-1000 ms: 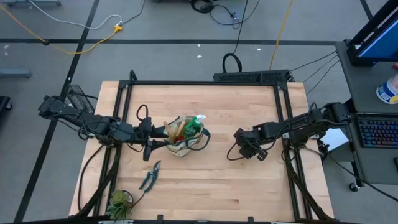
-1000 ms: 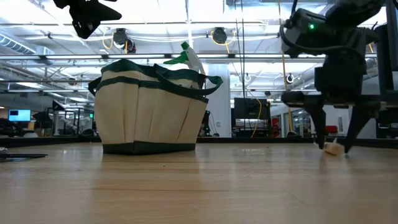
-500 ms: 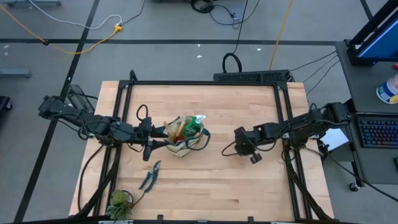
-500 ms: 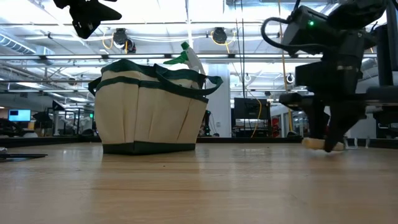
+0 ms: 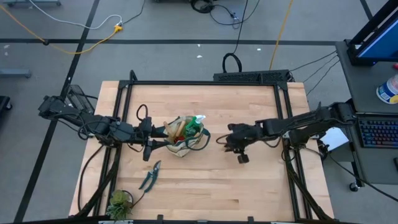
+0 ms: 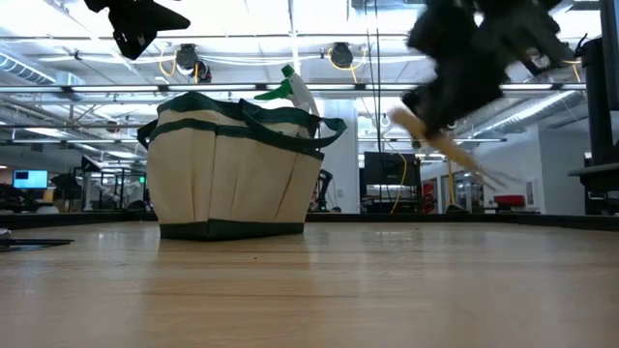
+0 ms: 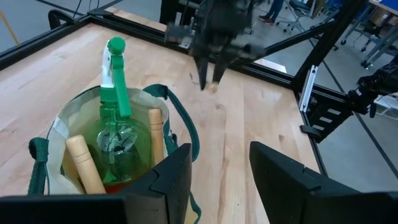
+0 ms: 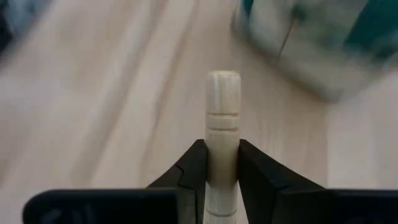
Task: Pick & Place Garden tools in Gardening bag
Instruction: Put the hand rake into the gardening bag
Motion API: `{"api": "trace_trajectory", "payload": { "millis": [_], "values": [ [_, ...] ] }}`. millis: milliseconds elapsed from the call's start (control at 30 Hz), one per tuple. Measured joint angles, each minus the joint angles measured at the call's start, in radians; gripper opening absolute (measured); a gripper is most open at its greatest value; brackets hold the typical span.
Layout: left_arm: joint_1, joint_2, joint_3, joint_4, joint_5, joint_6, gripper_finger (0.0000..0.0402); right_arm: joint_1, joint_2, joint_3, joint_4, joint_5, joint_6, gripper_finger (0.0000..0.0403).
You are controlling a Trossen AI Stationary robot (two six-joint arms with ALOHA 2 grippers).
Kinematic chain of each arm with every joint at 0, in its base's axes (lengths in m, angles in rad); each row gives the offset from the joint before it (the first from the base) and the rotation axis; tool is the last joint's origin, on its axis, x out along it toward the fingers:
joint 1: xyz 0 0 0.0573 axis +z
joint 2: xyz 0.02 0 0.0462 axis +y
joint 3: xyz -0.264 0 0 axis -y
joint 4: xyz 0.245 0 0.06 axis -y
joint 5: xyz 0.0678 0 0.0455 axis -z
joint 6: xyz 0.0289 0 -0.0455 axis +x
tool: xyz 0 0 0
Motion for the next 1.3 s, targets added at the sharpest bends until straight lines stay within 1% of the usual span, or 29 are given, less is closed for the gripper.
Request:
{"api": "trace_trajectory", "payload": {
  "millis": [167,267,367,467,700,867,933,1100,1200,1300],
  "values": [
    [0.000,0.000,0.000,0.001,0.000,0.003,0.0166,-0.002,-0.042,0.047,0.161,0.001,0.100,0.0059],
    [0.000,0.000,0.000,-0.001,0.001,0.003,0.0166,-0.002,-0.046,0.049,0.335,-0.005,0.197,0.0059],
    [-0.001,0.000,0.000,-0.001,0.001,0.013,0.0166,-0.002,-0.042,0.049,0.518,-0.048,0.277,0.0059],
    [-0.001,0.000,0.000,-0.002,0.001,0.022,0.0166,-0.002,-0.024,0.050,0.688,-0.050,0.337,0.0059],
    [-0.001,0.000,0.000,-0.012,-0.001,0.033,0.0166,-0.010,0.017,0.049,0.991,-0.042,0.431,0.0059],
    [-0.001,0.000,0.000,-0.021,-0.025,0.037,0.0166,-0.034,0.069,0.052,1.190,-0.012,0.453,0.0059],
    [-0.001,0.000,0.000,-0.026,-0.026,0.037,0.0166,-0.042,0.091,0.073,1.234,-0.012,0.453,0.0059],
    [-0.001,0.000,0.000,-0.025,-0.025,0.037,0.0166,-0.058,0.159,0.169,1.247,-0.021,0.436,0.0059],
    [-0.001,0.000,0.000,-0.026,-0.024,0.037,0.0166,-0.062,0.202,0.240,1.250,-0.023,0.394,0.0059],
    [-0.001,0.000,0.000,-0.026,0.000,0.039,0.0166,-0.065,0.238,0.306,1.241,-0.024,0.354,0.0059]
  ]
}}
